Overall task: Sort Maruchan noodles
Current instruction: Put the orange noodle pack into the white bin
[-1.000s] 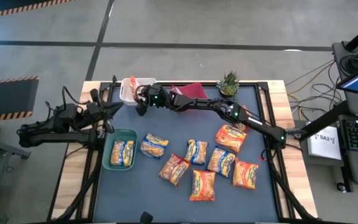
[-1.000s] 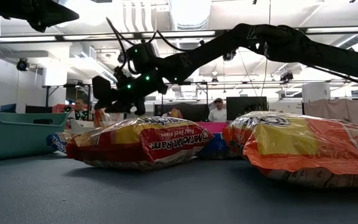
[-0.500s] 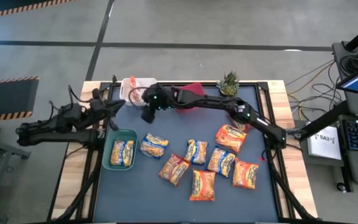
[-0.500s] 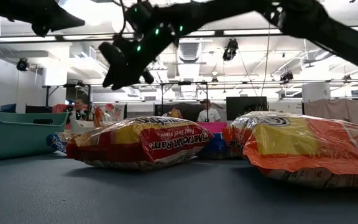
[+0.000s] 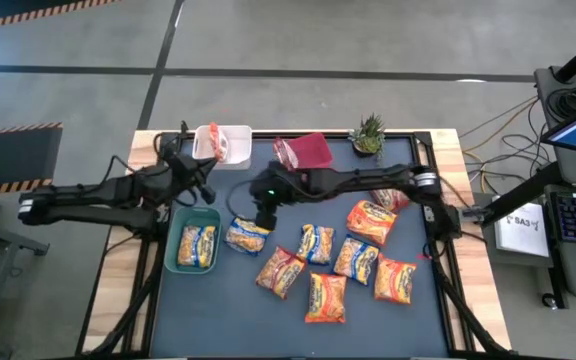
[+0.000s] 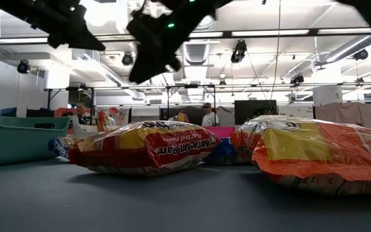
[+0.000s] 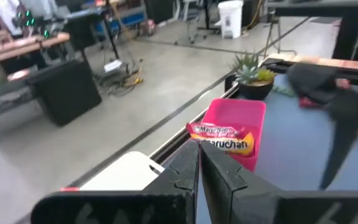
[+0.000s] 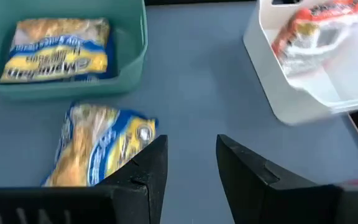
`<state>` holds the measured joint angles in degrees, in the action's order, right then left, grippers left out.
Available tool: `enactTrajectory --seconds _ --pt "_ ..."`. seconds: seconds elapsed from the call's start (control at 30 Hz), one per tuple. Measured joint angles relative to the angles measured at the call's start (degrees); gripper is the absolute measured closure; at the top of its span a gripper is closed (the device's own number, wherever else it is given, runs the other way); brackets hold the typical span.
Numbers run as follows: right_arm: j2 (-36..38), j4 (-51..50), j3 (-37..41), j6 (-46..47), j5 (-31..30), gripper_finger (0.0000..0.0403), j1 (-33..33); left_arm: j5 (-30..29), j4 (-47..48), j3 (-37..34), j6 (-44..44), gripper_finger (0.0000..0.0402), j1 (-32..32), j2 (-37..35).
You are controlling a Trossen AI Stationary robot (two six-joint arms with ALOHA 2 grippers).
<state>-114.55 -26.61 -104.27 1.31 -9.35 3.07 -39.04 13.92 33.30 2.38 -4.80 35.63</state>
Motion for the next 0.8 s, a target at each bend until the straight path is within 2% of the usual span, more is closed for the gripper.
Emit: enactTrajectory --seconds 0.17,0.3,0.6,0.8 --pt "11.4 9.2 16.0 0.1 -0.3 0.0275 -1.0 -0.1 0.9 1.0 5.0 0.0402 -2.0 3.6" --pt "18.6 15.2 26.7 0.7 -0.3 0.0278 -1.1 0.4 3.8 3.6 7.8 0.0402 -6.5 7.0" --pt "27.4 35.7 46.9 -1.5 0.4 0.028 -1.1 15.0 18.3 16.6 9.1 0.0402 -22.8 21.1" --pt "30.3 38.0 51.7 -4.0 0.4 0.0278 -1.1 21.0 27.3 24.3 7.1 0.0402 -30.7 30.8"
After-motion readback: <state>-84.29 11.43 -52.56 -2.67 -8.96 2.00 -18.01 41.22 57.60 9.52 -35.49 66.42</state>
